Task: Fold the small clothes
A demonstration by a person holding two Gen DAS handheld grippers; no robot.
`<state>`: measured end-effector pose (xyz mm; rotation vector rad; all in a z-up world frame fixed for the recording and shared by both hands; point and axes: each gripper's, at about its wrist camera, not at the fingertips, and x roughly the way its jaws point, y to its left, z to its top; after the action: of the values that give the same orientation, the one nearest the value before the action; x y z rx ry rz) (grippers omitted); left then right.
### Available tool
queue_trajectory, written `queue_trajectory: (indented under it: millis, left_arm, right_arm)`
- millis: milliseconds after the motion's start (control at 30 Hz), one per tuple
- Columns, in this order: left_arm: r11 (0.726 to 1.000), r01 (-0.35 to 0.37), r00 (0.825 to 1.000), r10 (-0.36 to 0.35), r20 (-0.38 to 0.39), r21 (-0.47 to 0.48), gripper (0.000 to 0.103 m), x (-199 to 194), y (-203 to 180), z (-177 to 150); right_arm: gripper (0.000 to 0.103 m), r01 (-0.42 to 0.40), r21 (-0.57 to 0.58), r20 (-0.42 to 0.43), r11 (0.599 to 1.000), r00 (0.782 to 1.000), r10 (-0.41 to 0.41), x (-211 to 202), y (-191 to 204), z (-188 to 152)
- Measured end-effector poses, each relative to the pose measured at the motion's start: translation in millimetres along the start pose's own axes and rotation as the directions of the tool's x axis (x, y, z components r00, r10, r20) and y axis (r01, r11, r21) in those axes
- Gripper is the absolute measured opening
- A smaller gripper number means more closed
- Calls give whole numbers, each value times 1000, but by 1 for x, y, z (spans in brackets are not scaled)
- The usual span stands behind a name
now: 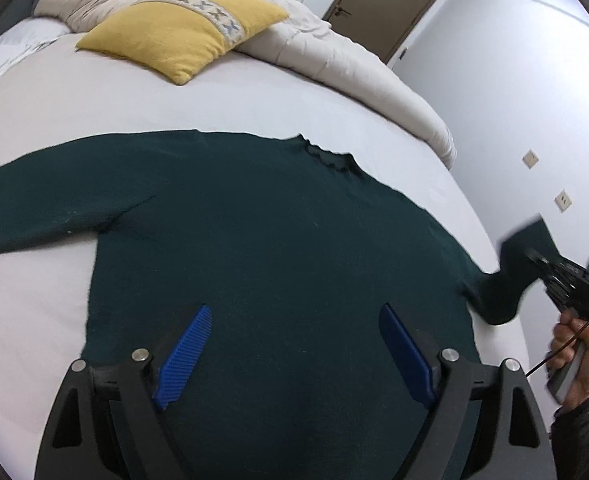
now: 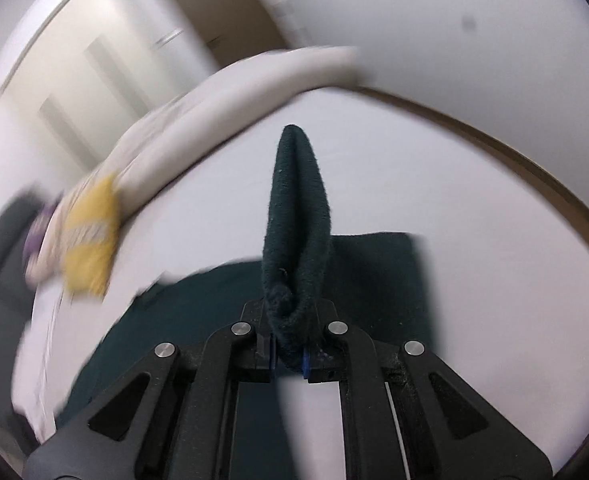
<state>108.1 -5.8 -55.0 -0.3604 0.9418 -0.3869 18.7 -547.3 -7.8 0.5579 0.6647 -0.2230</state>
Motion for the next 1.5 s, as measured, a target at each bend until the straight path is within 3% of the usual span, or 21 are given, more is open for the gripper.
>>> queue_trajectory:
  millis: [100,200,267,300,333,467,533,600,700,767,833,900,967,1167,1267,1400,1500]
  left_arm:
    - [999,8,1000,-8,5,-40,87,-2,17,2]
    - [998,9,1000,-9,1,-67,87,-1,33,2]
    - [997,16,1000,-17,-12,-82,87,3,39,2]
    - [996,18,1000,-19,-13,-87,87,6,40,2]
    - [996,27,999,-29,-21,-89,87,10,39,3]
    - [995,55,997,-60,-58,-86,87,34,26,7]
    - [996,63,995,-68,-71,-64,87,49,10,11]
    - [997,75,993,-77,-86,-21,87,69,-15,20]
    - [997,75,988,-70,-135,34,71,106,-50,34]
    - [996,70,978,-57,-200,60,47,136,-69,39]
    - [996,52,969,-32,-246,76,35,157,-80,37]
    - [995,22,971,2,-238,97,31,164,-87,37]
    - [994,16,974,9,-227,110,12,162,-90,34]
    - [988,29,985,-3,-171,150,8,138,-95,43]
    - [986,12,994,5,-105,164,8,115,-86,60]
    - [992,-25,999,30,-34,122,8,95,-53,85]
    - [996,-57,998,59,-28,75,8,90,-16,92]
  right_arm:
    - [7,-77,-108,-76,991,995,69,38,77,-27]
    - [12,-112,-128,-192,985,978,86,85,133,-75]
    - [34,-141,-160,-269,977,959,94,106,159,-113]
    - [51,-161,-169,-309,972,946,103,114,163,-131]
    - [54,-176,-164,-325,971,939,115,115,160,-147]
    - [60,-237,-165,-317,957,932,176,75,124,-189]
    - [64,-252,-155,-281,955,938,202,53,127,-200]
    - [64,-231,-126,-236,965,952,197,22,98,-209]
    - [64,-204,-36,-177,978,965,195,-12,46,-197]
    - [64,-189,17,-145,982,971,189,-20,18,-176]
    - [64,-179,65,-120,982,975,185,-39,-14,-167]
    - [64,-161,85,-104,983,980,170,-48,-39,-162]
    - [64,-149,101,-96,984,983,159,-51,-56,-155]
    - [64,-126,124,-89,984,986,138,-59,-92,-153]
    - [64,-106,122,-82,987,990,117,-40,-78,-144]
    - [64,-71,107,-78,992,994,80,-20,-64,-126]
    - [64,-46,101,-85,994,995,55,-9,-63,-110]
